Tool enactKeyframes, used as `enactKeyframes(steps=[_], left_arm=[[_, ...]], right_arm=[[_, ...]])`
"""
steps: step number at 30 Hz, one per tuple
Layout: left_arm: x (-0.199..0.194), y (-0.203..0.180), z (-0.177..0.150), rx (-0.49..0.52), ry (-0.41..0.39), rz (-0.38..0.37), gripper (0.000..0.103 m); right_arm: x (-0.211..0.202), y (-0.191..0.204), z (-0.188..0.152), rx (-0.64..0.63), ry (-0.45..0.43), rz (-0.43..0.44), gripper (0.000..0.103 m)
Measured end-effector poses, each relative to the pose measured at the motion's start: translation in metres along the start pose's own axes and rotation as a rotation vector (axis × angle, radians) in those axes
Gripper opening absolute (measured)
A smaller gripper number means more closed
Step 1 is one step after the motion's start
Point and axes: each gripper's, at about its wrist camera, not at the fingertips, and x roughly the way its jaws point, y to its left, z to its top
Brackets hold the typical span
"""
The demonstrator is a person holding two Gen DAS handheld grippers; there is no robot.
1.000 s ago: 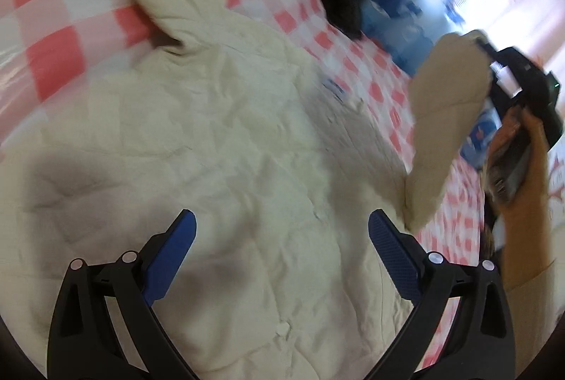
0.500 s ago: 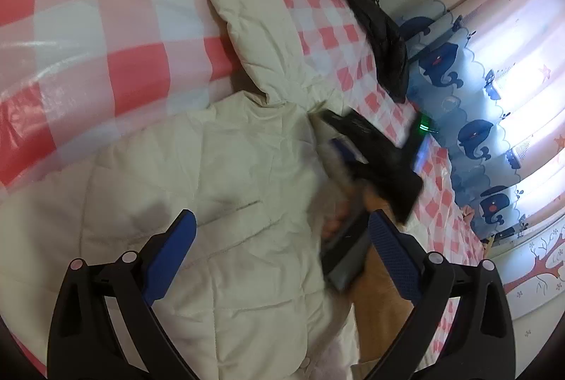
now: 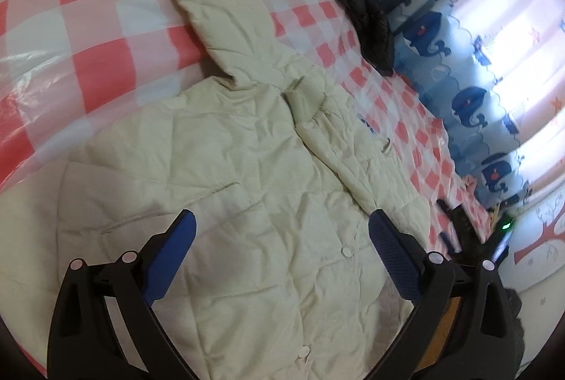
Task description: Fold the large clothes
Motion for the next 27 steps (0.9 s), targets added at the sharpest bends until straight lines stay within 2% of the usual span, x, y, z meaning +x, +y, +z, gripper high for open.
enactKeyframes(steps=[1,2,3,4,6,7,9,11,14,16,17,20,22,23,25,27], left_arm=[[0.0,-0.007,-0.002,0.036,-0.002,-0.002,0.094],[0.0,-0.012,-0.004,0.062,-0.003,-0.006,0.094],[0.0,-0.022,-0.005,0.105,-0.014,-0.012,0.094],[-0.001,-0.032,-0.004,0.137,-0.033,-0.015,0.094],[0.006,-0.06,0.004,0.207,-0.062,-0.008,0.094],[0.013,-0.077,0.013,0.23,-0.072,-0.015,0.094],[0.031,-0.107,0.027,0.265,-0.087,-0.044,0.095],[0.069,-0.139,0.04,0.316,-0.072,-0.017,0.095],[0.119,-0.158,0.046,0.352,-0.045,0.038,0.095],[0.167,-0.158,0.047,0.387,0.004,0.144,0.095],[0.183,-0.154,0.047,0.388,0.034,0.171,0.095],[0.246,-0.125,0.048,0.353,0.247,0.233,0.095],[0.236,-0.127,0.055,0.381,0.246,0.214,0.095],[0.22,-0.128,0.061,0.382,0.22,0.185,0.095],[0.159,-0.122,0.09,0.379,0.094,0.091,0.095],[0.102,-0.096,0.125,0.339,-0.011,0.058,0.095]], right_arm=[[0.02,-0.013,-0.004,0.023,0.092,-0.005,0.091],[0.047,-0.023,-0.013,0.026,0.229,0.027,0.091],[0.059,-0.024,-0.02,0.002,0.278,0.027,0.091],[0.058,-0.019,-0.024,-0.061,0.267,0.02,0.092],[0.044,-0.017,-0.019,-0.062,0.227,0.103,0.092],[0.027,-0.021,-0.015,-0.024,0.163,0.178,0.092],[0.003,-0.027,-0.012,-0.01,0.066,0.193,0.092],[-0.001,-0.034,-0.017,-0.002,0.084,0.211,0.092],[0.015,-0.057,-0.038,0.049,0.139,0.227,0.092],[0.021,-0.063,-0.049,0.057,0.133,0.238,0.092],[0.02,-0.059,-0.05,0.043,0.131,0.229,0.094],[0.018,-0.045,-0.05,-0.001,0.148,0.206,0.096],[0.009,-0.044,-0.05,0.009,0.153,0.209,0.096],[0.004,-0.043,-0.048,0.022,0.156,0.204,0.096],[-0.008,-0.037,-0.047,0.032,0.165,0.227,0.096],[-0.026,-0.02,-0.053,-0.003,0.16,0.252,0.096]])
